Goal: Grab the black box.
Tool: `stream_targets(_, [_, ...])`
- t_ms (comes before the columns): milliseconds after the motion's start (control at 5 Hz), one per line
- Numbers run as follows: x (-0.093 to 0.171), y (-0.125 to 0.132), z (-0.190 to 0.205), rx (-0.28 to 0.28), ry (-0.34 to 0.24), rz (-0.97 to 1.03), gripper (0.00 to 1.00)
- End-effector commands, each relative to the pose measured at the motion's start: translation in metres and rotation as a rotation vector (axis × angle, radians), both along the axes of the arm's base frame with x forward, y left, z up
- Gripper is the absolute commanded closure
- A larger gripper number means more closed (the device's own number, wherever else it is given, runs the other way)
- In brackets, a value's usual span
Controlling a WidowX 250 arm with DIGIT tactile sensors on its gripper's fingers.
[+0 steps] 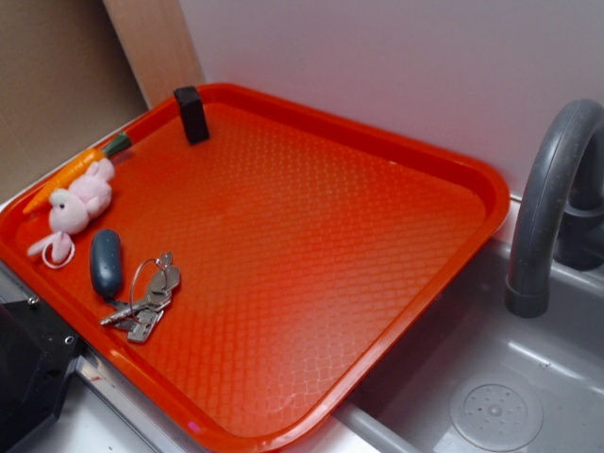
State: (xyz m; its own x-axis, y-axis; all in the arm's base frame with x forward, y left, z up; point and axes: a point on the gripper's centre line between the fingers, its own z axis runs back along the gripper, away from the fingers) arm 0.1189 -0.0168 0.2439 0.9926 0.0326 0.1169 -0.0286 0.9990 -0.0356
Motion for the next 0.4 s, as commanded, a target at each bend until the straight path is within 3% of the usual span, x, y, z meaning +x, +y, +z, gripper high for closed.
stream_targets(0, [0.0, 0.0, 0.0, 0.0, 0.0, 0.0, 0.0])
stream_targets(200, [0.032, 0.038, -0.05, 0.098, 0.125, 0.184, 0.0])
